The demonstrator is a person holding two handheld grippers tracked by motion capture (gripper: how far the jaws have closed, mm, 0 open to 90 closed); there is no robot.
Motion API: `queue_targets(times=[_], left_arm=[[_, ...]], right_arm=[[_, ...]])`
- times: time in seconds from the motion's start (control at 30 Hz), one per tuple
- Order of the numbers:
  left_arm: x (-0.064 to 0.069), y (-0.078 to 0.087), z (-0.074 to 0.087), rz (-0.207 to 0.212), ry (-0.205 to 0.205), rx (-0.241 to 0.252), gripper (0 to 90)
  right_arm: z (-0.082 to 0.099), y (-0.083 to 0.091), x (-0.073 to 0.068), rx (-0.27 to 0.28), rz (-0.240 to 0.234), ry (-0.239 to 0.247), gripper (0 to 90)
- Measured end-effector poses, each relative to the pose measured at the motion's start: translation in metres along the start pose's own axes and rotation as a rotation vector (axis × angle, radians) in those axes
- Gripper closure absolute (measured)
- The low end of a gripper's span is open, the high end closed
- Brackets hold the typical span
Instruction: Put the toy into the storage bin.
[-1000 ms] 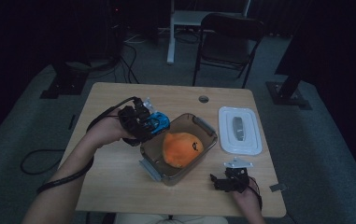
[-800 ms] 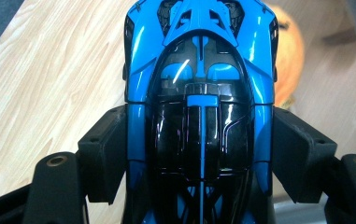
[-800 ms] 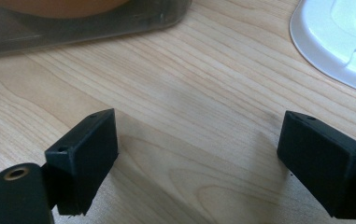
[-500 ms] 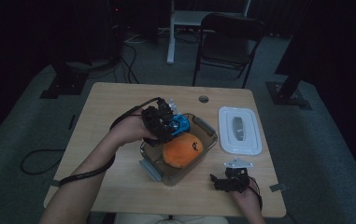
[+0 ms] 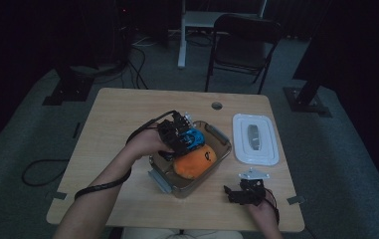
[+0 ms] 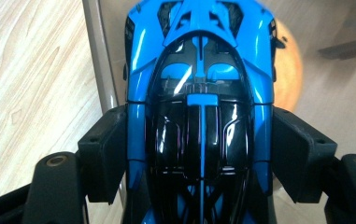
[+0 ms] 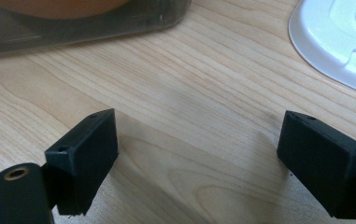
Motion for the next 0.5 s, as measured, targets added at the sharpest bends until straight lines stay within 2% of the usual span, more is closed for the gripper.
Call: queue_targets(times=[0.1,0.2,0.4,0.47,0.5], left_arm=[[0.0012,-0.0013,-0.0014,-0.006,0.003,0.005,28.8],[0.0032,-0.0034,-0.0015,-0.027,-0.017,-0.01,28.7],[0.0026,-0.0061,-0.0015,-0.041,0.015,-0.007,28.7],[0.0035,-0.0057,-0.0022,-0.031,0.013,-0.006,28.7],[0.0027,-0.006,-0.0027,-0.025,0.035,0.003,28.7]], right_arm=[[0.0,0.0001,0.0,0.0,0.0,0.0,11.9],[0.0,-0.0001,0.0001,0.0,0.0,0.0,11.9],[0.0,0.0,0.0,0.0,0.0,0.0,11.9],[-0.0001,-0.0001,0.0001,0.001,0.0,0.0,11.9],[-0.0001,-0.0001,0.0001,0.0,-0.001,0.0,11.9]])
Point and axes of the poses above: each handheld gripper's, and its own axes: y roughly backward along the jaws, z roughly out of its underside, x roughly to its right, the point moved 8 cm from there along -y, roughly forward along the jaws, and after that the axes turned 13 degrees about x, right-handed, at the moved point
